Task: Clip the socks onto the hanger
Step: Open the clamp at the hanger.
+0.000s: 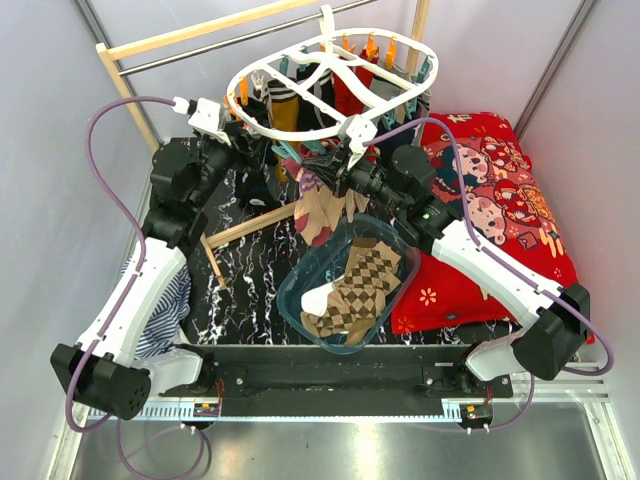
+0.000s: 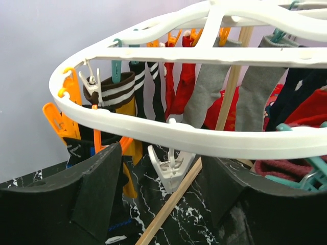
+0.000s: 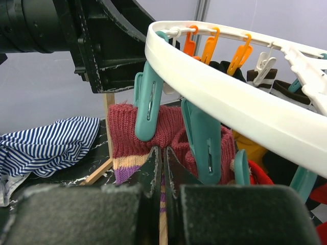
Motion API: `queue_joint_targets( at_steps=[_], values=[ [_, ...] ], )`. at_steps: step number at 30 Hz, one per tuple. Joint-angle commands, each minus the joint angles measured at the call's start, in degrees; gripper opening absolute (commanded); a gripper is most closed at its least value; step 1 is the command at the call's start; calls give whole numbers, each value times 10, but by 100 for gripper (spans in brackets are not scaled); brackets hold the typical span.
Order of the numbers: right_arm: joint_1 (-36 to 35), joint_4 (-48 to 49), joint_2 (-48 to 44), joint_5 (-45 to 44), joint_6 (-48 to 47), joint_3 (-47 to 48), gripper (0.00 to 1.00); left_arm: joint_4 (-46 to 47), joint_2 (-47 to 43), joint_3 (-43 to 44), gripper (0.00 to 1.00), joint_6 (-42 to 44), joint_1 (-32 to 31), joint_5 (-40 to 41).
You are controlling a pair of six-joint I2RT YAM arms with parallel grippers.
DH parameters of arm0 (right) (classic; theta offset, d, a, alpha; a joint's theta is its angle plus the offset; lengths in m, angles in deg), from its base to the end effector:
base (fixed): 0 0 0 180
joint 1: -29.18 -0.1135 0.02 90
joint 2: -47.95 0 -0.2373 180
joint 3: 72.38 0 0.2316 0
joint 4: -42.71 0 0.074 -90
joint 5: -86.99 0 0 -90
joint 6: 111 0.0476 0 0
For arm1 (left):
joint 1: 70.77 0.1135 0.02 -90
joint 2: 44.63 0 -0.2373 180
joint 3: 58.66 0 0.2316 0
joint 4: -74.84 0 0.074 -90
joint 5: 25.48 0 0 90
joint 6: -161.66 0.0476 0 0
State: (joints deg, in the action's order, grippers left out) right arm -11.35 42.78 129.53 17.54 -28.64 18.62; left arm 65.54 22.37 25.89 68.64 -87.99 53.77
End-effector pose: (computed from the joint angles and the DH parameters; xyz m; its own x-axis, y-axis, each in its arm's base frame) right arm 0.2405 0.2276 0.4057 0.2401 0.0415 -0.9699 -0.8472 0.4966 -0.1885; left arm 0.2530 -0.0877 0.4191 0.1123 -0.0890 -0.9897 0.4737 0.8803 -0.0254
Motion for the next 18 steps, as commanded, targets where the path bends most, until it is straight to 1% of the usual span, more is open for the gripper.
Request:
queue_joint_targets(
  at_steps=[1, 5, 6, 8, 9, 12, 18],
  values=[
    [6, 27, -16, 4, 3, 5, 0, 57, 5, 30, 65, -15, 2, -21],
    [6, 27, -18, 3, 2, 4, 0, 53, 13, 41, 59, -19, 2, -23],
    [6, 27, -17, 3, 2, 3, 0, 49, 17, 45, 55, -20, 2, -24],
    [6, 27, -19, 3, 2, 2, 0, 39, 23, 53, 50, -21, 2, -28],
    [6, 26, -19, 2, 2, 1, 0, 38, 23, 54, 44, -22, 2, -29],
    [7, 24, -20, 1, 2, -3, 0, 30, 16, 56, 36, -28, 2, -26],
    [12, 12, -27, -20, 1, -12, 0, 3, -6, 56, 25, -43, 1, -18]
  ],
)
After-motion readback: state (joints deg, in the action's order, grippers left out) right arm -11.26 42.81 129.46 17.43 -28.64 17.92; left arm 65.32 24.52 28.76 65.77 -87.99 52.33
